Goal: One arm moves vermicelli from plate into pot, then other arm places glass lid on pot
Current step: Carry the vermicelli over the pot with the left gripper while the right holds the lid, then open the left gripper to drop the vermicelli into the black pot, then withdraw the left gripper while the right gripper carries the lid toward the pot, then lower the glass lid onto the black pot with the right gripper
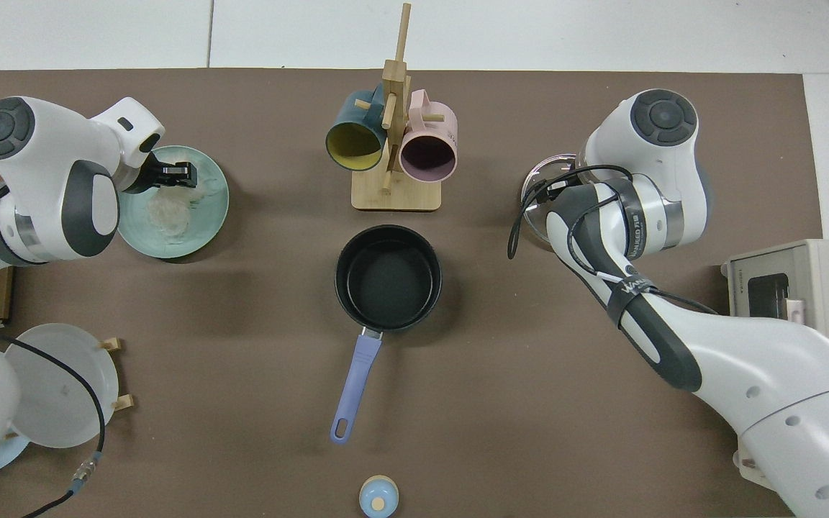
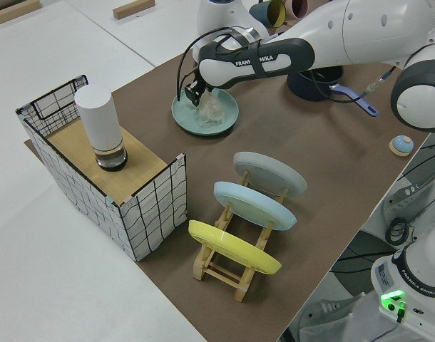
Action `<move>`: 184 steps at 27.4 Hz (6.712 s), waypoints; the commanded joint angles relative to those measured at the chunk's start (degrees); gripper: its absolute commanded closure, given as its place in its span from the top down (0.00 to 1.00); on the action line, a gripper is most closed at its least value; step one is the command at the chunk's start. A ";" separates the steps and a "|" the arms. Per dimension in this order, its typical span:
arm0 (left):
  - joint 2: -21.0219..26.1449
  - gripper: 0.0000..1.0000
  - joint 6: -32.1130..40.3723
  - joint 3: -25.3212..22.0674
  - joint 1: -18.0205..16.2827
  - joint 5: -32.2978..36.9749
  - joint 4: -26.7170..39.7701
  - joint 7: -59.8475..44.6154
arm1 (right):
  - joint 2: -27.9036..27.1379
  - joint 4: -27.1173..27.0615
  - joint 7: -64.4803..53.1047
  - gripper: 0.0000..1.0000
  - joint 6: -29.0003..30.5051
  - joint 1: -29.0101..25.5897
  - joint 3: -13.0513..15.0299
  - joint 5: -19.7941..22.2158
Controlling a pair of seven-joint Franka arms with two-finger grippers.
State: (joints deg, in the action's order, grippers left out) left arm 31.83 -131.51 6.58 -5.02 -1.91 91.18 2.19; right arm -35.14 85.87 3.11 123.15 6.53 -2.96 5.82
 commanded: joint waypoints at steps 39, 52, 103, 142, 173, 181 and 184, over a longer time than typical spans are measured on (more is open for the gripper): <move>-30.25 0.00 12.07 21.89 0.98 -5.48 17.45 -37.43 | 28.28 21.34 -9.35 0.00 -7.59 -3.45 -3.46 -6.96; -25.42 0.00 5.92 25.42 1.86 -5.48 18.16 -38.67 | 33.38 28.82 -11.37 0.00 -3.70 -3.80 -2.93 -6.96; -15.04 1.00 30.25 25.33 -6.04 5.25 -5.83 -35.08 | 34.09 25.57 0.57 0.00 -5.12 -2.31 -11.01 -11.36; -35.00 1.00 33.25 0.89 -5.17 0.23 10.42 0.53 | 9.66 3.69 43.65 0.00 -5.91 6.57 -26.49 11.14; -34.65 1.00 34.13 1.60 -4.12 1.03 7.70 0.53 | 2.71 -2.03 43.39 0.00 -6.43 7.27 -26.13 14.74; -34.73 1.00 34.22 1.60 -3.77 1.03 7.70 0.53 | 2.71 -1.94 43.48 0.00 -7.05 7.36 -26.22 14.31; -34.73 1.00 34.22 1.68 -3.68 1.03 7.70 0.53 | 2.71 -1.85 43.48 0.00 -7.05 7.36 -26.22 14.22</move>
State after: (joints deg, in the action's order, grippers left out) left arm -2.34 -97.77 8.53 -9.29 -1.41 98.91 2.54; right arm -31.68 85.57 44.74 117.32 13.80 -28.63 19.10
